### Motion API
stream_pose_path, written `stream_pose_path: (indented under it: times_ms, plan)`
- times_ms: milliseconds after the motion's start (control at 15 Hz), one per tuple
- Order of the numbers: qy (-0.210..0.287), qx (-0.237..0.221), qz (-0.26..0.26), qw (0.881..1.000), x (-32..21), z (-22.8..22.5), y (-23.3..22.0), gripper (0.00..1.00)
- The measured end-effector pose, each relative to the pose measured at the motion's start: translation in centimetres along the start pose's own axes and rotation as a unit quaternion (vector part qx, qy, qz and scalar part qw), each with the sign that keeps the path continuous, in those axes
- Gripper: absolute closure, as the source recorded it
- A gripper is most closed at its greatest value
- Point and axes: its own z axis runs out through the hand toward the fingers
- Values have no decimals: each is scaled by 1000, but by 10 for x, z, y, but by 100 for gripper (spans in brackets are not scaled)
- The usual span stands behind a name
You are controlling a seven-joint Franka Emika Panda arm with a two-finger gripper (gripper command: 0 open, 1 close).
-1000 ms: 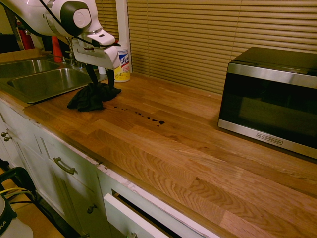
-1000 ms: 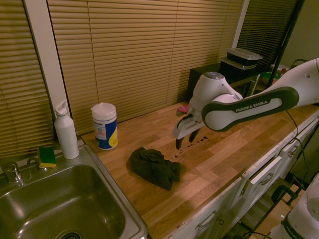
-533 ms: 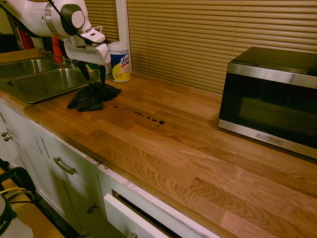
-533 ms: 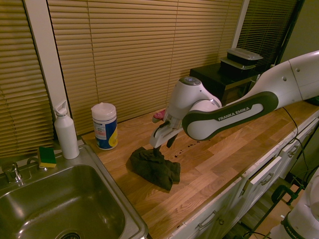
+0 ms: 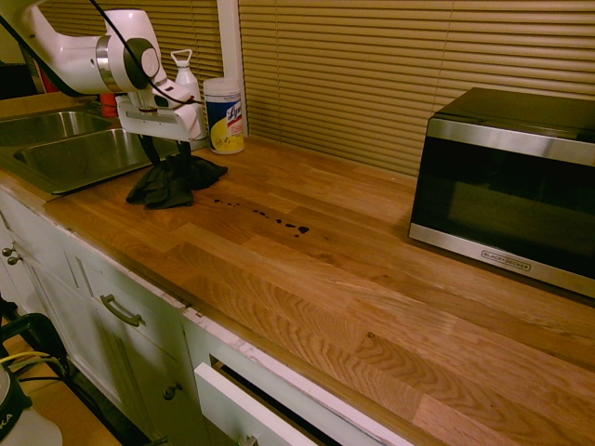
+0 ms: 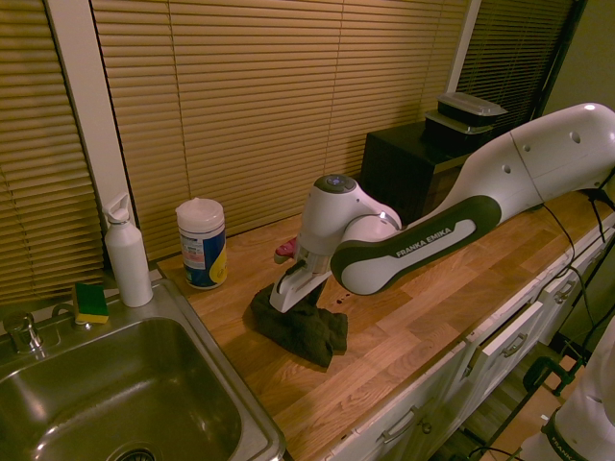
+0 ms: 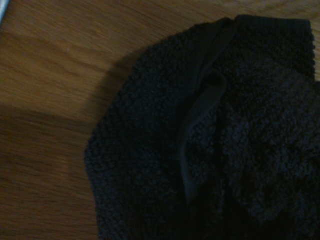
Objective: Clear the spill
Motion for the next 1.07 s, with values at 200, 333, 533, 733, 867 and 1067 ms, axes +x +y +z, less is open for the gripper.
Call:
stream_pose_path:
  times_ms: [200, 333, 533, 733, 867, 1067]
  plan:
    - [-4, -4, 2, 1000, -1, 8, -4, 100]
    - [-3, -8, 6, 1000, -2, 10, -4, 100]
    - [-7, -21, 13, 1000, 0, 14, -6, 100]
    - [-10, -28, 18, 999, 2, 15, -9, 100]
    - [-11, -31, 23, 999, 4, 14, -10, 100]
    - [-15, -35, 29, 999, 6, 13, -9, 100]
